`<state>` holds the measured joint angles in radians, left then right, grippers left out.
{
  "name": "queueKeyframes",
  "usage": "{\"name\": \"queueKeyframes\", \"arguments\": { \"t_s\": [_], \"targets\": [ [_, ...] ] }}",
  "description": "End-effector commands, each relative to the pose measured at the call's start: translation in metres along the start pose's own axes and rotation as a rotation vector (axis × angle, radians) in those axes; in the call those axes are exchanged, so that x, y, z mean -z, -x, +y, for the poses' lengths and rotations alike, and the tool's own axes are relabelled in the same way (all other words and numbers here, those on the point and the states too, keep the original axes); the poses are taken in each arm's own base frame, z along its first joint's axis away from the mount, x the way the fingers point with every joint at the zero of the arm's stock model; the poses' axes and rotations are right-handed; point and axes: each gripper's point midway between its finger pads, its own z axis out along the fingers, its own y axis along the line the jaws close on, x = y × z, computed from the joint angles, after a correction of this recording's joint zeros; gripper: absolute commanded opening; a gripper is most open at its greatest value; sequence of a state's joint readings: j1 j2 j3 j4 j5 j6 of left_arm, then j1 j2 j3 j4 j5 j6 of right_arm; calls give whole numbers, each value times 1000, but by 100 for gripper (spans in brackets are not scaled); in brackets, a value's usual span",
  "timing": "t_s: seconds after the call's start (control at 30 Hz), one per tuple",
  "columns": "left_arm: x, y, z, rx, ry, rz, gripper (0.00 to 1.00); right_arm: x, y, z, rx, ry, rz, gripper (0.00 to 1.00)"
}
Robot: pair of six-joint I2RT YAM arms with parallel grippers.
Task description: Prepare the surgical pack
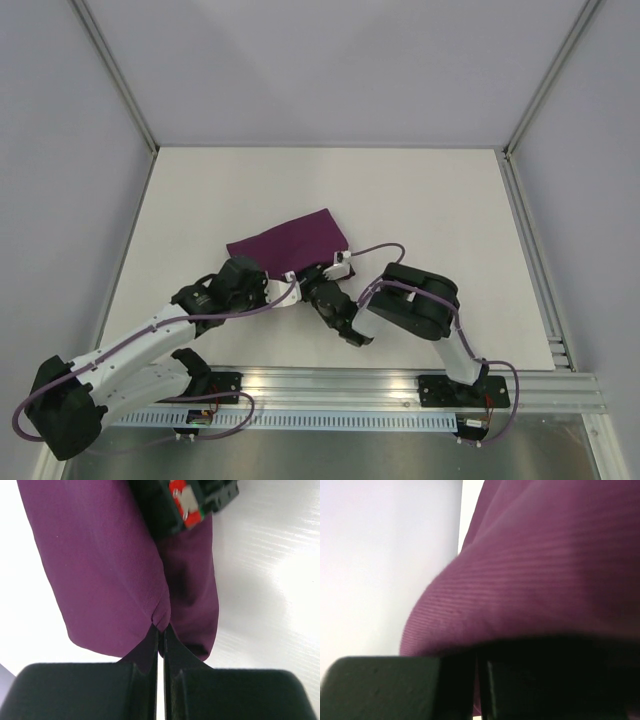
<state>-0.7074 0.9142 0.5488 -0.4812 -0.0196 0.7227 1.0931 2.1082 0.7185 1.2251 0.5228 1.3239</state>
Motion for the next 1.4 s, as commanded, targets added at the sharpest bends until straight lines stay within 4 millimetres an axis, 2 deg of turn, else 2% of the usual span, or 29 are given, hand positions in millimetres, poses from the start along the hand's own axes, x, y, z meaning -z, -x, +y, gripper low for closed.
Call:
{"name": "queueKeyframes", "arguments": {
  "t_s": [0.0,0.1,0.13,0.23,0.3,0.37,0.4,0.43,0.5,0.53,0.57,0.6,0.63,0.67,0.77,0.83,0.87,0.93,0.97,1.0,1.03,1.07,1.13,1.17,1.2,1.27,1.3,1.33,1.37],
  "targets": [
    [7,16,12,22,32,-42,0,-7,-22,-12,59,-43,67,1],
    [7,12,8,20,16,-32,0,-2,-1,-37,29,-146,-24,1],
    [7,11,7,19,16,-27,0,3,16,-49,-16,-204,-87,0],
    [5,0,1,3,10,-1,0,29,59,-91,18,-343,-177,0],
    [3,-5,-2,-4,3,12,0,50,89,-99,29,-395,-244,0],
    [1,-11,-7,-6,-4,28,0,62,106,-94,43,-386,-261,0],
    [1,-12,-8,-8,-8,31,0,72,113,-100,63,-398,-252,0],
    [0,-13,-8,-9,-9,32,0,74,109,-88,67,-365,-203,0],
    [1,-15,-10,-13,-15,41,0,80,98,-83,137,-371,-110,0],
    [1,-14,-10,-14,-19,40,0,91,82,-96,160,-430,3,1],
    [1,-14,-11,-16,-24,41,0,97,77,-85,144,-417,49,1],
    [2,-15,-12,-16,-31,45,0,104,71,-83,147,-422,100,1],
    [2,-16,-13,-18,-37,52,0,123,58,-95,158,-477,206,1],
    [3,-17,-13,-25,-40,55,0,130,56,-78,149,-452,247,2],
    [5,-25,-20,-47,-76,91,0,165,66,-66,257,-544,339,11],
    [8,-26,-20,-59,-89,108,2,185,87,-54,380,-564,344,29],
    [11,-31,-24,-73,-114,131,11,178,102,-39,384,-532,318,42],
    [15,-32,-25,-87,-144,149,22,176,117,-15,421,-453,362,51],
    [19,-37,-32,-93,-185,173,27,163,142,4,419,-413,310,62],
    [22,-33,-30,-101,-194,169,35,160,145,16,430,-366,334,67],
    [26,-33,-31,-105,-212,175,44,151,154,18,455,-360,327,71],
    [33,-36,-35,-106,-242,196,58,137,176,36,531,-325,291,78],
    [46,-16,-25,-86,-232,141,71,118,182,26,598,-381,338,85],
    [57,-12,-32,-71,-280,126,77,109,186,27,662,-370,361,89],
    [72,8,-22,-51,-257,61,79,95,186,47,679,-313,381,89],
    [92,32,-30,-11,-322,-51,82,70,177,36,684,-274,466,89],
    [104,52,-23,7,-301,-133,82,53,173,35,675,-258,507,89],
    [110,66,-26,102,-321,-184,84,46,173,31,681,-260,520,89],
    [108,82,-13,142,-271,-237,84,38,177,25,697,-270,525,89]
  ]
}}
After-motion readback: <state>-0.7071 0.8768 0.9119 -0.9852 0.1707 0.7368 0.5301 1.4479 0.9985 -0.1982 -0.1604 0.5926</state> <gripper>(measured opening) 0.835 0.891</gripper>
